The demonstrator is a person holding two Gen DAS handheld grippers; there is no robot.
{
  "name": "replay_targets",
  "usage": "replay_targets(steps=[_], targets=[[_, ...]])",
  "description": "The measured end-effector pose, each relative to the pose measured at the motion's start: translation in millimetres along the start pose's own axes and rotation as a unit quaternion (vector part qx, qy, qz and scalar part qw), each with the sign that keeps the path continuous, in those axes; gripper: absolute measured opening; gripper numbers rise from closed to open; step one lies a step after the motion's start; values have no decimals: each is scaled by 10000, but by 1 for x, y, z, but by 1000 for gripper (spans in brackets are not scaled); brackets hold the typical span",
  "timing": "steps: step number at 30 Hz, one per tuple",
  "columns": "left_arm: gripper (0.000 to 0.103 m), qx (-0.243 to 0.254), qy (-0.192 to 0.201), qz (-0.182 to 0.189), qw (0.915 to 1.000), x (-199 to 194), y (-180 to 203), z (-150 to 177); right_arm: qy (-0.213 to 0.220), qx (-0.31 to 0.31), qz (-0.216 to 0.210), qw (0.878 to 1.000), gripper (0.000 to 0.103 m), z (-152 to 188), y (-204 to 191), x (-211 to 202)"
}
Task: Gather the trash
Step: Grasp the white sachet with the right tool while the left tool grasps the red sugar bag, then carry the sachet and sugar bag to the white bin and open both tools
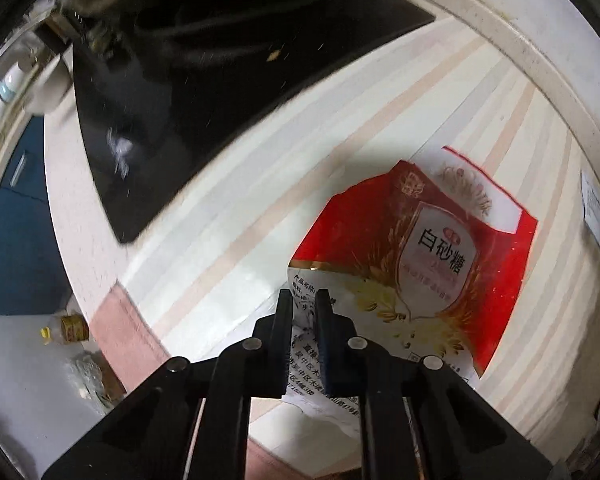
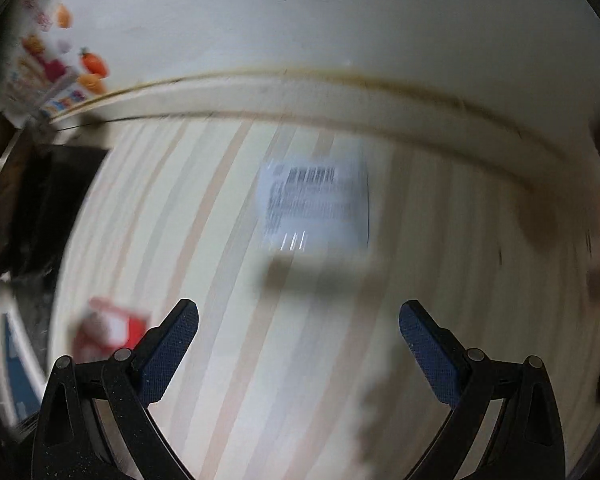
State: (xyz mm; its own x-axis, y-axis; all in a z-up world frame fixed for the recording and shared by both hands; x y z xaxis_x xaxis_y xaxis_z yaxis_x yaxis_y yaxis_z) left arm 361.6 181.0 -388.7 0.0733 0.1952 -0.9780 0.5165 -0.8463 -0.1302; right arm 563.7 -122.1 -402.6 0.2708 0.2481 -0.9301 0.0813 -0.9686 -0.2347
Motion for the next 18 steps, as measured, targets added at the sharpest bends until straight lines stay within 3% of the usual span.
replay_targets(steps=[4, 6, 7, 9, 10, 12, 18], targets=[[7, 52, 98, -36, 9999, -5, 13, -3, 65, -119, 332, 9994, 101, -37, 2, 39], [7, 50, 185, -37, 9998, -9, 17, -3, 47, -196, 519, 9984, 93, -47, 0, 52], [7, 34, 227, -37, 9997, -12, 17, -3, 119, -315, 672, 9972, 83, -50, -2, 54], [7, 26, 334, -84, 9994, -21, 18, -4, 329, -615, 651, 9954, 54, -51, -13, 53], [7, 25, 408, -132, 9991, -26, 19, -4, 449, -830, 614, 9936, 0, -50, -22, 51], [7, 37, 549, -181, 9983, -37, 17, -2, 496, -1211, 699, 9889, 1, -41, -40, 51], [7, -101, 972, -164, 9951, -77, -8, 0, 637, -1006, -146, 9928, 1, -11, -59, 13]])
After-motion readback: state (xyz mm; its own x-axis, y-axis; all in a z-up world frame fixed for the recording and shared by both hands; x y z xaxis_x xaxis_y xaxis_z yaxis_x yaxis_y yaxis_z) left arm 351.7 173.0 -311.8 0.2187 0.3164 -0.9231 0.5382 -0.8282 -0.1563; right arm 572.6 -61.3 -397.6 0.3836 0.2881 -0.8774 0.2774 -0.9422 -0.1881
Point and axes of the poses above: each gripper's, at about its wrist camera, not at the fingertips, and x roughly the way its jaws point, y to its right, z to its underside, the point moved 5 cm from there along x, roughly the way its jaws point, and after that the axes turned 4 degrees about -z, right-handed, at the moved point
